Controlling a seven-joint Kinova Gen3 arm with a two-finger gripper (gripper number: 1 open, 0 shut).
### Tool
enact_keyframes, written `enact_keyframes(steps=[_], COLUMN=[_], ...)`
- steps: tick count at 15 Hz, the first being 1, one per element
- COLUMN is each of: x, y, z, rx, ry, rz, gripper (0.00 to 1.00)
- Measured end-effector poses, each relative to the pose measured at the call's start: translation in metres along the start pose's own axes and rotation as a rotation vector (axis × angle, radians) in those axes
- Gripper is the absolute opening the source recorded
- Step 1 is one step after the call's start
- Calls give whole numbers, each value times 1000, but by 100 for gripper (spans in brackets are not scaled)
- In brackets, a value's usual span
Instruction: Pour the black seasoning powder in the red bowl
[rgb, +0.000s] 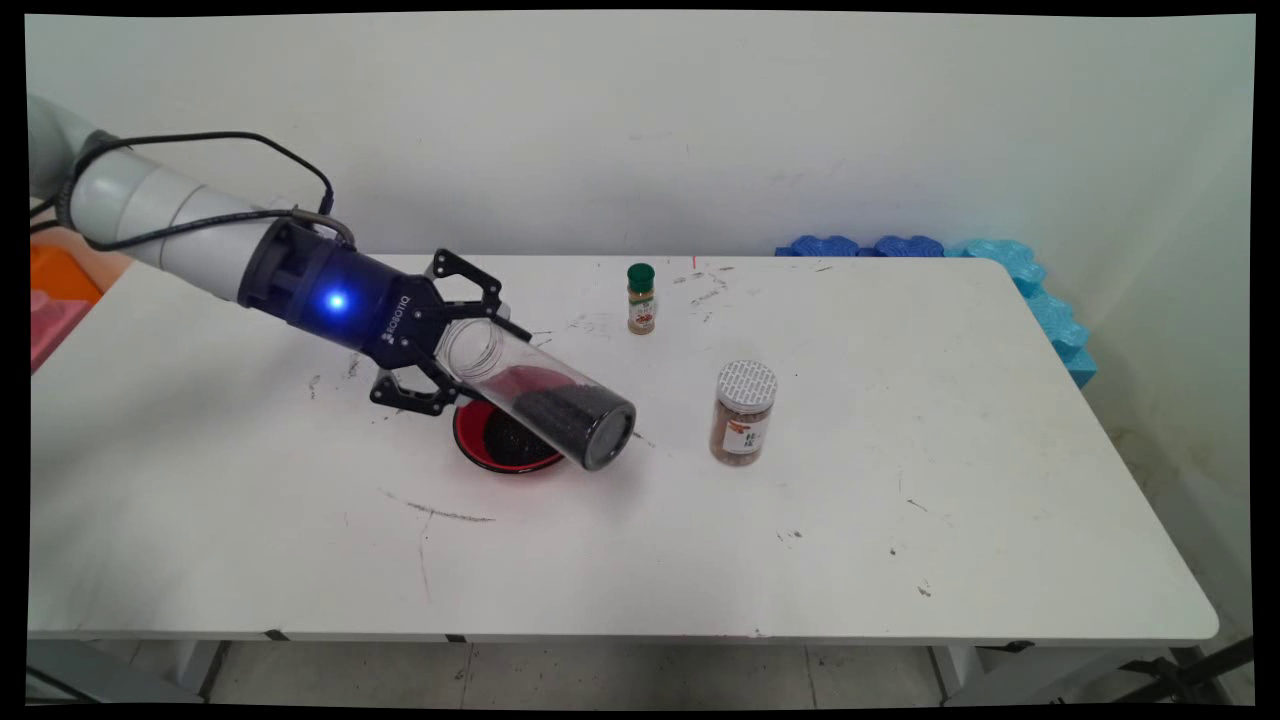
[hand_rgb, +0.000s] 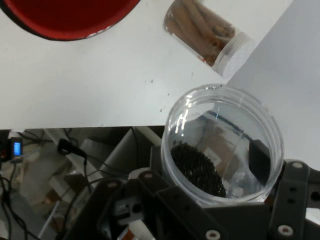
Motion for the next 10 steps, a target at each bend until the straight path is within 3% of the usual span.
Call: enact_keyframes(steps=[10], x=[5], y=[-1], z=[9], rx=[-39], ry=[-13], rz=[-109], gripper=[0])
